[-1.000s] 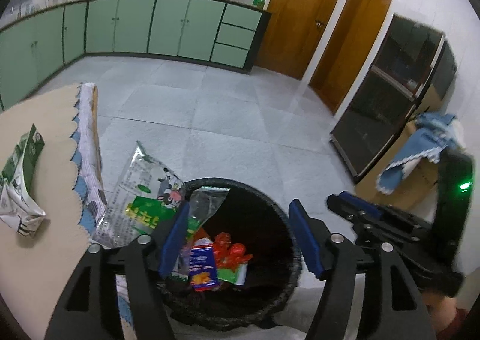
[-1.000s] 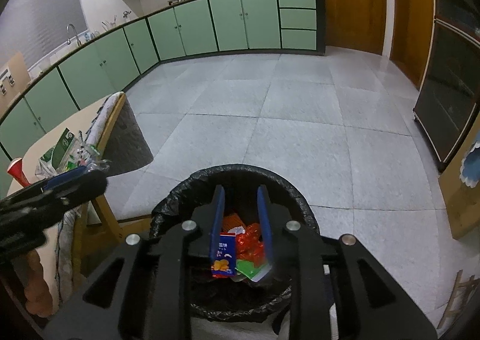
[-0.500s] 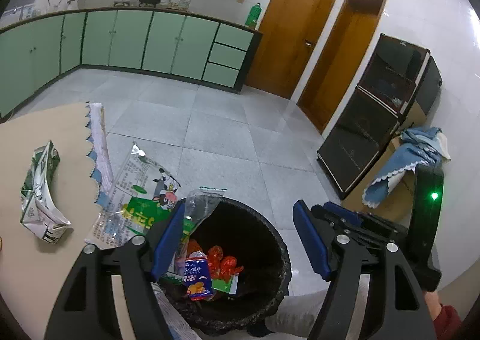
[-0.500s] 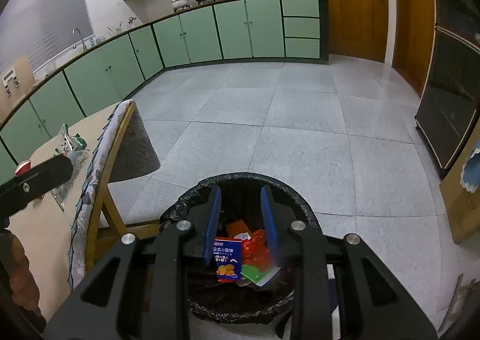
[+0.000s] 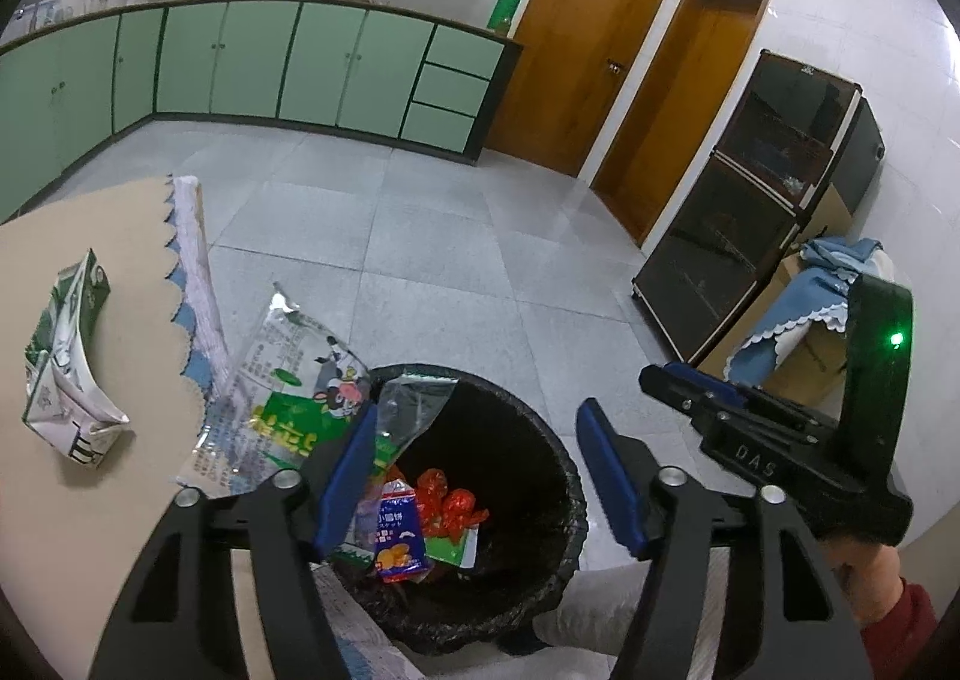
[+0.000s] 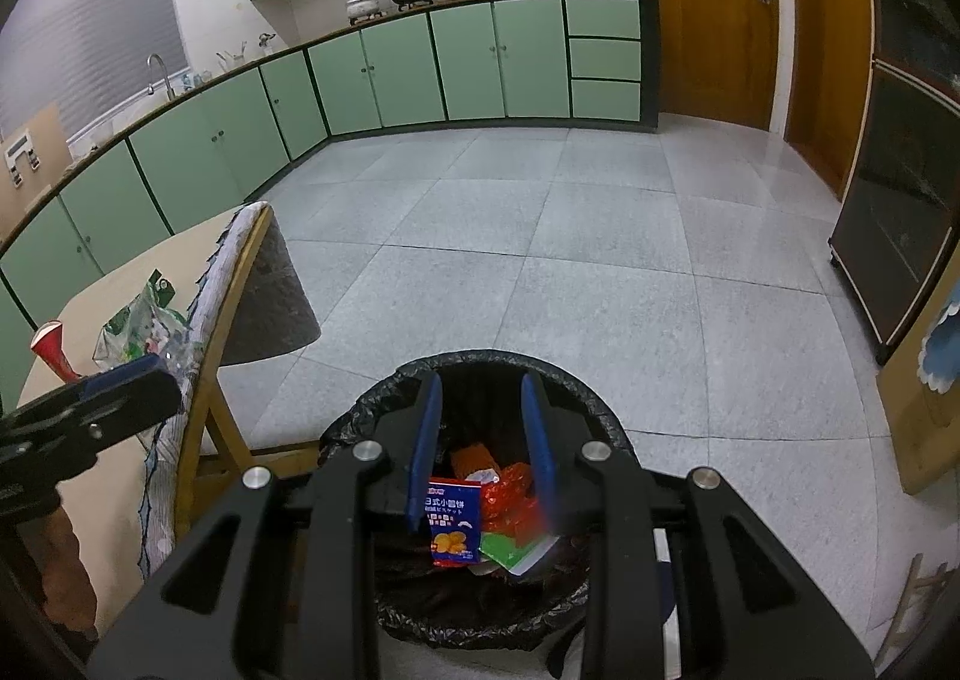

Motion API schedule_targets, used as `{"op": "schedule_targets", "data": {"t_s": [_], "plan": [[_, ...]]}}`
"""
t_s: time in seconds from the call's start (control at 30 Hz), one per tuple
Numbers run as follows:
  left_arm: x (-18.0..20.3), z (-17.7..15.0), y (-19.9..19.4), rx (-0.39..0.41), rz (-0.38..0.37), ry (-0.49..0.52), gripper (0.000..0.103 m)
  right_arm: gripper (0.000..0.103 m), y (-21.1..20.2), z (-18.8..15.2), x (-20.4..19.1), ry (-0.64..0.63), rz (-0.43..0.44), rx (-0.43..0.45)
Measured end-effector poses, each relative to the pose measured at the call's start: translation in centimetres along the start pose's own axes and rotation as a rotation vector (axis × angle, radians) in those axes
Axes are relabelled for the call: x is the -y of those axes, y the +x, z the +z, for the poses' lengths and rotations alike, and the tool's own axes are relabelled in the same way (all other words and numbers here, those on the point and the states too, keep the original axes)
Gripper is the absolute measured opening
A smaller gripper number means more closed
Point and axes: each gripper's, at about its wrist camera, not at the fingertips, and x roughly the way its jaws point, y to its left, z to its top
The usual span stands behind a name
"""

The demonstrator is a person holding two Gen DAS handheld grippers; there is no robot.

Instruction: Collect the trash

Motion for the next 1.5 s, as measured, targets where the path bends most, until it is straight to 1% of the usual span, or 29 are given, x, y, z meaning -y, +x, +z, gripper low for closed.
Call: {"op": "schedule_targets", "data": {"t_s": [0.07,0.1,0.13,0.2,0.3,0.4,0.47,0.53,0.6,0.63,0.7,0.77,0.83,0.9,0.93,1.0,1.13,1.17,1.27,1.37,1.5], "plan": [[0.2,-0.1,0.6,-0.039,-0.027,0.017,0.065,0.027,0.0,0.1,0.0,0.000,-0.001,0.001],[0.4,-0.2,1.0,-0.069,-0.054,0.025,0.067,0.027,0.0,0.2,0.0,0.001,0.000,0.002],[0.6,-0.2,1.4,-0.090,-0.065,0.030,0.068,0.027,0.0,0.2,0.0,0.000,-0.001,0.003],[0.8,-0.3,1.5,-0.095,-0.069,0.028,0.079,0.027,-0.1,0.2,0.0,-0.003,0.000,0.006],[0.6,-0.3,1.4,-0.092,-0.074,0.012,0.081,0.027,-0.2,0.2,-0.1,-0.006,0.003,0.012],[0.4,-0.3,1.0,-0.079,-0.064,0.026,0.082,0.027,-0.4,0.3,0.1,-0.002,0.004,0.016],[0.3,-0.3,0.8,-0.074,-0.072,0.030,0.083,0.027,-0.5,0.4,0.3,0.006,0.007,0.019],[0.4,-0.3,0.4,-0.064,-0.084,0.051,0.082,0.027,-0.6,0.6,0.4,0.018,0.021,0.021],[0.7,-0.6,0.3,-0.060,-0.110,0.090,0.081,0.027,-1.0,0.8,0.3,0.014,0.030,0.027],[1.1,-0.8,0.0,-0.049,-0.115,0.124,0.081,0.027,-1.1,0.9,0.3,0.008,0.029,0.031],[1.6,-1.0,-0.2,-0.040,-0.107,0.164,0.081,0.027,-1.4,1.0,0.2,0.000,0.031,0.037],[1.8,-1.2,-0.2,-0.040,-0.097,0.178,0.081,0.027,-1.5,1.2,0.3,0.003,0.030,0.043],[1.7,-1.4,-0.2,-0.044,-0.108,0.171,0.076,0.027,-1.5,1.1,0.5,0.007,0.029,0.045],[1.5,-1.4,-0.2,-0.051,-0.114,0.168,0.064,0.027,-1.4,1.2,0.6,0.009,0.027,0.041],[1.4,-1.4,-0.1,-0.057,-0.121,0.167,0.062,0.027,-1.3,1.1,0.6,0.010,0.027,0.039],[1.4,-1.4,0.1,-0.078,-0.153,0.167,0.061,0.027,-1.2,1.1,0.6,0.010,0.029,0.037],[1.6,-1.4,-0.1,-0.109,-0.249,0.187,0.062,0.027,-1.2,1.3,0.5,0.000,0.063,0.031],[1.7,-1.5,-0.2,-0.105,-0.252,0.194,0.063,0.027,-1.2,1.3,0.5,0.002,0.075,0.031],[1.7,-1.5,-0.3,-0.104,-0.240,0.200,0.063,0.027,-1.1,1.3,0.6,0.011,0.083,0.032],[0.8,-1.2,-0.3,-0.101,-0.239,0.155,0.063,0.027,-0.8,1.0,0.6,0.012,0.091,0.022],[0.1,-0.4,-0.3,-0.072,-0.161,0.132,0.062,0.027,-0.5,0.6,0.4,0.019,0.074,0.013]]}}
